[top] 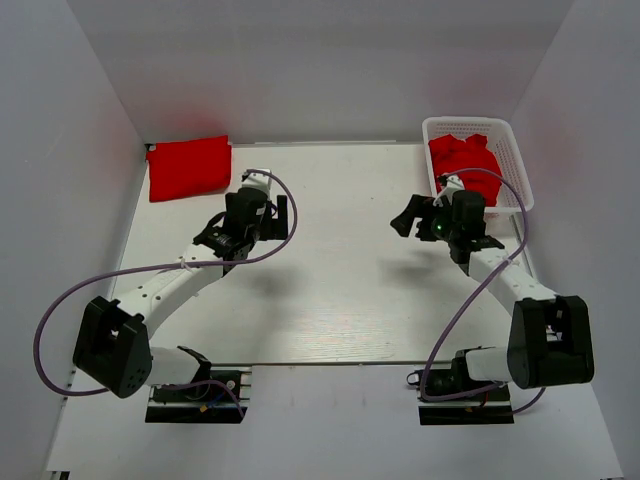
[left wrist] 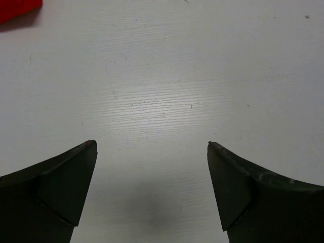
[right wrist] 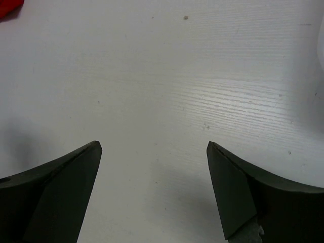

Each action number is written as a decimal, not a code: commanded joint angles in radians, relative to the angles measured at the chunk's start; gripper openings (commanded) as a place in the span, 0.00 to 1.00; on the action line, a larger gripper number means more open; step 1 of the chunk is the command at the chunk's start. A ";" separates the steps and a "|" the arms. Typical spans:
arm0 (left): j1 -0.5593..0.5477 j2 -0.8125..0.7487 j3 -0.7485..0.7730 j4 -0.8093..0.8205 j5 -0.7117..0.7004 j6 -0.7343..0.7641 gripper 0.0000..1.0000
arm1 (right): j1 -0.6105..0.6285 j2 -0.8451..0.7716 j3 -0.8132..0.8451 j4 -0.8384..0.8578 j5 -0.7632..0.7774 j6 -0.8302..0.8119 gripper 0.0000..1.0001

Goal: Fold and stack the t-shirts
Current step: Grab crumpled tshirt from bin with the right arm, then move the tshirt to the center of the board

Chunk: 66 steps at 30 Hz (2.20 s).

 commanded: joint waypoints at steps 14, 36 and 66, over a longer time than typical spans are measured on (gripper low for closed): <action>-0.006 -0.054 -0.074 0.076 0.035 0.059 1.00 | -0.009 0.109 0.278 -0.095 0.359 -0.001 0.90; 0.004 0.063 -0.051 0.069 0.057 0.024 1.00 | -0.197 0.812 1.185 -0.576 0.577 -0.128 0.60; 0.004 -0.046 -0.120 0.100 0.038 0.005 1.00 | -0.193 0.321 1.543 -0.150 0.306 -0.208 0.00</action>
